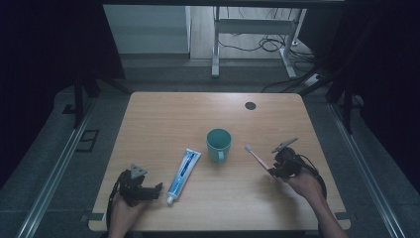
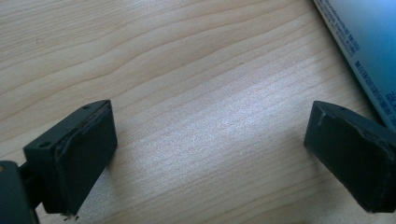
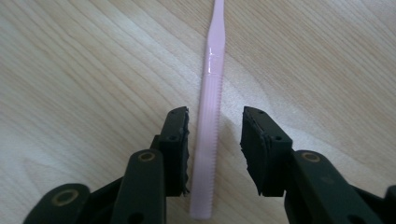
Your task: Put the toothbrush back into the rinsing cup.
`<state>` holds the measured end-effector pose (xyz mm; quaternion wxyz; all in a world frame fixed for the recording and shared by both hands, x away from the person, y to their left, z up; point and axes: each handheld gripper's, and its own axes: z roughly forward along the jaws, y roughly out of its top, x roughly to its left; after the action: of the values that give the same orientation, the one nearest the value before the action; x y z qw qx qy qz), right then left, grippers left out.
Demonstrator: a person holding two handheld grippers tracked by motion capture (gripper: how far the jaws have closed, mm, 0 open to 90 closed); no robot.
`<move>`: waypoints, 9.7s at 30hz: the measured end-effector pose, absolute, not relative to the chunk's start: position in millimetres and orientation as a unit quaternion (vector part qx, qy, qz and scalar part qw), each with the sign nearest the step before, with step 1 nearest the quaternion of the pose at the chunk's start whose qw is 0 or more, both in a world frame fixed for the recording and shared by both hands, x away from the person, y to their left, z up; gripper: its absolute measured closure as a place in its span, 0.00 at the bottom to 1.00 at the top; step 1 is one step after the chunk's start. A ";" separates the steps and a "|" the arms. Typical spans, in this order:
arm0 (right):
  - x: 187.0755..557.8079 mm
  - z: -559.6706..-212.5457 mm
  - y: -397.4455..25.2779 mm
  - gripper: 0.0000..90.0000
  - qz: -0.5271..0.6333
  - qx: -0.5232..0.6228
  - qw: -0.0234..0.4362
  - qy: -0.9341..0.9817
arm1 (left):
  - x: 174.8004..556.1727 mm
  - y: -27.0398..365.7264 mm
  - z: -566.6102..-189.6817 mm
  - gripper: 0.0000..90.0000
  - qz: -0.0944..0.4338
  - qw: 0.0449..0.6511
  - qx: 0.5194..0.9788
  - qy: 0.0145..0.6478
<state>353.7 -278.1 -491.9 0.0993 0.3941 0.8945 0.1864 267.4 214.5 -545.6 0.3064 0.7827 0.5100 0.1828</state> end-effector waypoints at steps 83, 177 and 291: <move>400.3 -461.6 -236.2 0.88 0.135 0.396 0.033 0.907 | 267.4 214.4 -545.7 0.03 0.182 0.307 0.782 0.511; 414.8 -379.0 -155.1 0.88 0.432 0.336 0.108 0.830 | 267.7 214.4 -545.8 0.02 0.181 0.307 0.783 0.510; 391.2 -427.2 -142.7 0.39 0.392 0.305 0.109 0.861 | 267.5 213.1 -545.9 0.02 0.183 0.307 0.780 0.513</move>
<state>391.2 -142.7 -427.2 0.1094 0.3053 0.8608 0.3923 267.5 213.1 -545.9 0.3068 0.7804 0.5133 0.1828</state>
